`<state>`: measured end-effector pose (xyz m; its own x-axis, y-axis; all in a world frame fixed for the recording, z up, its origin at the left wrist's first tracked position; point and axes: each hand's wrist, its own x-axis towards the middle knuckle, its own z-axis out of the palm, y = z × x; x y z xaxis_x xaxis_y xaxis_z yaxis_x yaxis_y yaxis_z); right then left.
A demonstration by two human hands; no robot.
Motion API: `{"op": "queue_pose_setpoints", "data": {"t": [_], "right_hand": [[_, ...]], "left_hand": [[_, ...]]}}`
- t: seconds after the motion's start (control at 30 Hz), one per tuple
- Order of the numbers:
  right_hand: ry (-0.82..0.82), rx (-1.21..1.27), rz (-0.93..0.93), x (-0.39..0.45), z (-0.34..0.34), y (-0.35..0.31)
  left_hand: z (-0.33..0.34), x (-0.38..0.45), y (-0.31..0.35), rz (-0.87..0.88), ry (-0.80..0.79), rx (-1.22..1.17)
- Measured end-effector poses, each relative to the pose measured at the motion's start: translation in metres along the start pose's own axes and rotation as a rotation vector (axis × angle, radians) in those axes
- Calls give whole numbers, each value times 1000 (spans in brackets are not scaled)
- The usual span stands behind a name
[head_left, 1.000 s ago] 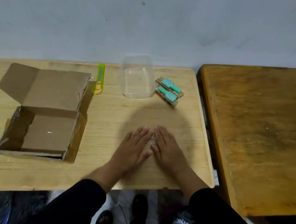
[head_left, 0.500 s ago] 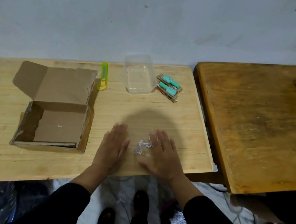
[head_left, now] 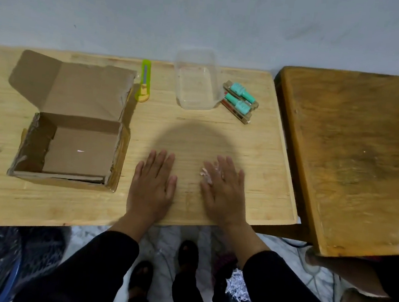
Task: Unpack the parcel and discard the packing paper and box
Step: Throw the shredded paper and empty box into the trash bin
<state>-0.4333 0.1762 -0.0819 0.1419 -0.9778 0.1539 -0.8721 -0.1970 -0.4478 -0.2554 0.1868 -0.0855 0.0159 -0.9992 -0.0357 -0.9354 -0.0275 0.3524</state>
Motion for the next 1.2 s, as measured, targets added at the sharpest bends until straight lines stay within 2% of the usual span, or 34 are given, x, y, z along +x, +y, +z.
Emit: {"op": "queue_pose_setpoints", "data": {"t": [0.17,0.3,0.47,0.7,0.9,1.2], "right_hand": [[-115,25,136,-13,-17,17],[-119,-209,106,-3,-21,16],[-42,-284,39,19,-5,6],[138,-197,-243,22,10,10],[174,-135,-211,20,9,12],[118,-57,-155,19,7,9]], "left_hand": [[1,0,0,-15,19,-2],[0,0,0,-18,25,12],[-2,-1,-1,-18,28,8],[-1,-1,1,-17,24,11],[-3,-1,1,-16,19,15],[-3,-2,1,-17,-2,28]]}}
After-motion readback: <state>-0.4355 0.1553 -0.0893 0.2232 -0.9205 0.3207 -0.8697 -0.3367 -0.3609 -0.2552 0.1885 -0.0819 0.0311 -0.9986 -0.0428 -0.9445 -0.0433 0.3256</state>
